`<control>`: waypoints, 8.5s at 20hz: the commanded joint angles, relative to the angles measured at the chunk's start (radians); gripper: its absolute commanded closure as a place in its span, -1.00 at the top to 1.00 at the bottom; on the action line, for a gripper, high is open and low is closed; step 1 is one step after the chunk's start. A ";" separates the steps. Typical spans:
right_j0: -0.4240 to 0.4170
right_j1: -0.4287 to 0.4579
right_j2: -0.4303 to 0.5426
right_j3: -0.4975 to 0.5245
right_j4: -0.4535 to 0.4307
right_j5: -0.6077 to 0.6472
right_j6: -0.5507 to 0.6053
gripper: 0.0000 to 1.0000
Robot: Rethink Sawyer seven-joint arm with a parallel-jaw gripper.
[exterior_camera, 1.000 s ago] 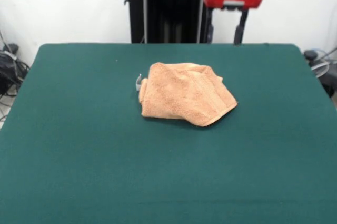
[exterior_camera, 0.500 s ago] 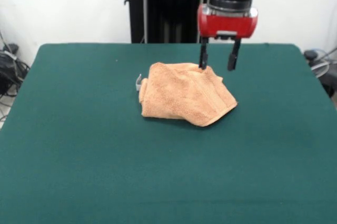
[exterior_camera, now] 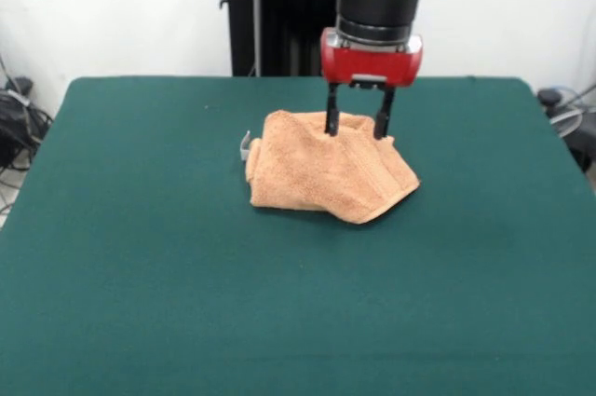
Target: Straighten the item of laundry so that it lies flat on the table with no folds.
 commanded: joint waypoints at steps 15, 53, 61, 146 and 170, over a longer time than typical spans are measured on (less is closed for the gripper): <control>0.037 0.046 0.059 0.034 0.050 -0.132 0.235 1.00; 0.072 0.169 0.146 0.059 0.173 -0.232 0.308 1.00; 0.074 0.190 0.152 0.057 0.187 -0.243 0.283 1.00; 0.049 0.312 0.104 0.044 0.170 -0.352 0.232 -1.00; 0.005 0.318 0.205 0.044 0.192 -0.306 0.253 -1.00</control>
